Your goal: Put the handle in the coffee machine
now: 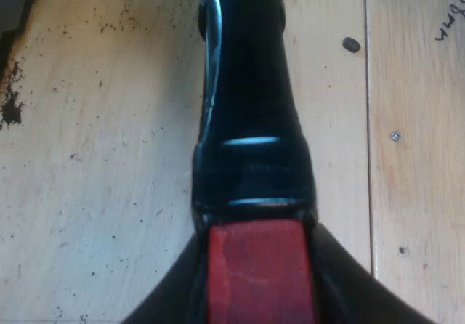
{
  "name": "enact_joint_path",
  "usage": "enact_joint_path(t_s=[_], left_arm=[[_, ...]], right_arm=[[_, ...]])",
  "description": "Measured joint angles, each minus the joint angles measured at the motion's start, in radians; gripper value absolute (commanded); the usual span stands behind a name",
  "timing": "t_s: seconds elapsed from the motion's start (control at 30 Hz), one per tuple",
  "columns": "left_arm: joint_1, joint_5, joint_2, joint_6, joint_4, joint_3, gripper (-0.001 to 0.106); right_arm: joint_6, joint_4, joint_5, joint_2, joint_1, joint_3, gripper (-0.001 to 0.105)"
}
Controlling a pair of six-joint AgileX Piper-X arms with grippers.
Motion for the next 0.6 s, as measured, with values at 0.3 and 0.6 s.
enact_joint_path(t_s=[0.3, 0.6], left_arm=[[0.016, 0.03, 0.0, 0.011, 0.053, 0.002, 0.0], [0.229, 0.069, 0.0, 0.011, 0.091, 0.002, 0.0]], right_arm=[[-0.117, -0.041, 0.038, -0.027, 0.0, -0.095, 0.104], [-0.12, -0.045, 0.308, -0.094, 0.12, -0.104, 0.103]])
